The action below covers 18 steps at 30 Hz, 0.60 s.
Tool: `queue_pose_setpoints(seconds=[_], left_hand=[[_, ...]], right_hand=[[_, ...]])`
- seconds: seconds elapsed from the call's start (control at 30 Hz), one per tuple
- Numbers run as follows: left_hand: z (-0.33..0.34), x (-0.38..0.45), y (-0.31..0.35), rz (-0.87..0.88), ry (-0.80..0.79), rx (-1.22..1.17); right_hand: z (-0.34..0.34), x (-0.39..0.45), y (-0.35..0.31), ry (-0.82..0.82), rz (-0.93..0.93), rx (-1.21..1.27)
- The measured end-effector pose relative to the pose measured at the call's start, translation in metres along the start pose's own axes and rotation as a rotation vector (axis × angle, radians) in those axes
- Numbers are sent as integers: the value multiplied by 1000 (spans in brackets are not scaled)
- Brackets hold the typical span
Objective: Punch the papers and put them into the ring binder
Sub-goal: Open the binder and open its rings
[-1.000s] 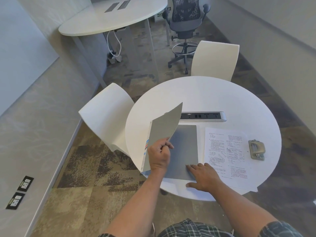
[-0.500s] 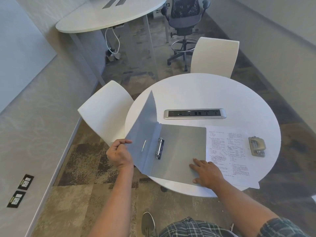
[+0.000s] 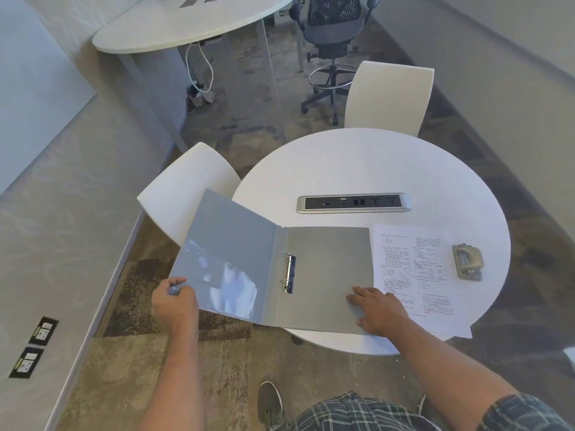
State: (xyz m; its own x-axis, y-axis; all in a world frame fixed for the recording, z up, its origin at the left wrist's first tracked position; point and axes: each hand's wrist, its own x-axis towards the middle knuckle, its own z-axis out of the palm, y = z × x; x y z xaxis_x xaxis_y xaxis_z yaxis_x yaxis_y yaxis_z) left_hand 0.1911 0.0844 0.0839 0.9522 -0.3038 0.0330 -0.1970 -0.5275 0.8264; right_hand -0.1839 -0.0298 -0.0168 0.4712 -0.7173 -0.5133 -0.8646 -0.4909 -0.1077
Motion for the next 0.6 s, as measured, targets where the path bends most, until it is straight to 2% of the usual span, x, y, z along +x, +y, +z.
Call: queue_pose_setpoints(seconds=[0.1, 0.2, 0.3, 0.37, 0.43, 0.53, 0.6], left_hand=[[-3, 7, -19, 3, -73, 108], [0, 18, -37, -90, -180, 242], [8, 25, -50, -139, -293, 549], [17, 25, -58, -24, -346, 825], [29, 22, -61, 183, -396, 1025], [56, 6, -51, 484, -585, 1127], [76, -11, -43, 591, -726, 1142]], right_hand=[[-1, 0, 2, 4, 5, 17], [0, 1, 3, 15, 4, 23], [1, 1, 3, 12, 11, 28], [-1, 2, 2, 3, 16, 27], [-4, 3, 0, 0, 18, 19], [-7, 5, -3, 9, 22, 5], [-9, 7, -6, 21, 28, -9]])
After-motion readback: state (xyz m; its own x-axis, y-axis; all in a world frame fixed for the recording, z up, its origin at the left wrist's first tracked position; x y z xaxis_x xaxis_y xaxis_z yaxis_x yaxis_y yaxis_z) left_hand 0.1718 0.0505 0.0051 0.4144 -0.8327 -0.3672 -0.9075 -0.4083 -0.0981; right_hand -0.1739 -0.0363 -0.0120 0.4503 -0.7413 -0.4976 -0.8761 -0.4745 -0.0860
